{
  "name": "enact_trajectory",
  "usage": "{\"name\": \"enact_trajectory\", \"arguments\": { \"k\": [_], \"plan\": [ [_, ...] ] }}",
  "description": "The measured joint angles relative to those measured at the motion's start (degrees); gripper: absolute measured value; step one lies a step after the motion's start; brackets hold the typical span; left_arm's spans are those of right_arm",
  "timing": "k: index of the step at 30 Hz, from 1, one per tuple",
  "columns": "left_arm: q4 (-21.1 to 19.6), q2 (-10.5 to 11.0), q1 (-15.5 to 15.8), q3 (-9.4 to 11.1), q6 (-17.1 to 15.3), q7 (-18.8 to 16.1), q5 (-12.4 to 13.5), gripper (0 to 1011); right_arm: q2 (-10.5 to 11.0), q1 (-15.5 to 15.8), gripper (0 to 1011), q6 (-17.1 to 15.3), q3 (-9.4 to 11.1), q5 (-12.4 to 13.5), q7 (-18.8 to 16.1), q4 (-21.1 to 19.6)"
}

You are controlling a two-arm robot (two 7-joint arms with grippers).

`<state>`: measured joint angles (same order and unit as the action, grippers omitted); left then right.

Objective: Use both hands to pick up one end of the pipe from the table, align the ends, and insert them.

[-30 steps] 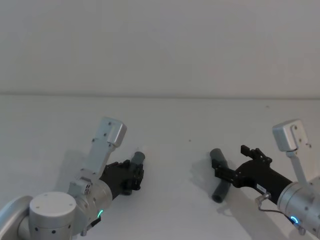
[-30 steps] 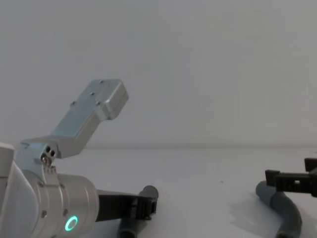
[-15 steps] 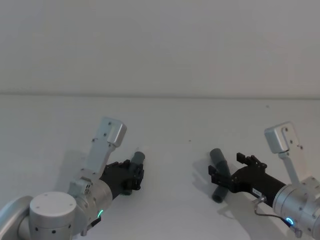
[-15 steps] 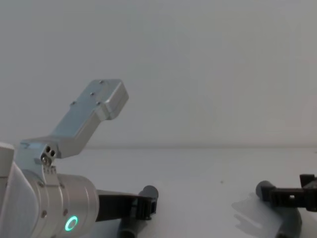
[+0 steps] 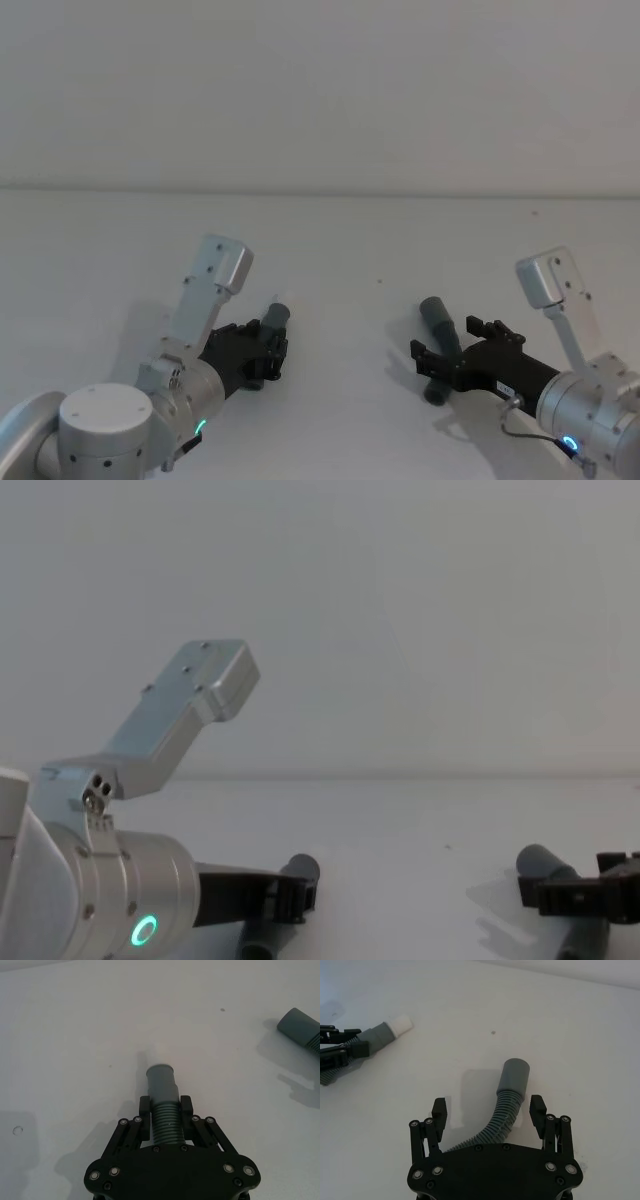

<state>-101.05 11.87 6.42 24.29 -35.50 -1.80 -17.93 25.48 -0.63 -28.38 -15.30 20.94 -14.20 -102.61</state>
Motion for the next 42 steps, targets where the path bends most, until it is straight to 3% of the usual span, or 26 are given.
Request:
{"name": "enact_trajectory", "arguments": {
  "k": [31,35,42],
  "plan": [
    [0.0,0.0,0.0,0.0,0.0,0.0,0.0,333,-2.2,-0.3,1002,-2.7,-0.3,-1.3,0.6,1.0],
    [0.0,0.0,0.0,0.0,0.0,0.0,0.0,334,-2.4,-0.3,945,-2.8,-0.3,-1.3,0.6,1.0],
    [0.0,0.0,0.0,0.0,0.0,0.0,0.0,333,-2.5,-0.2,722,-2.8,-0.3,-1.5,0.6,1.0]
  ]
}}
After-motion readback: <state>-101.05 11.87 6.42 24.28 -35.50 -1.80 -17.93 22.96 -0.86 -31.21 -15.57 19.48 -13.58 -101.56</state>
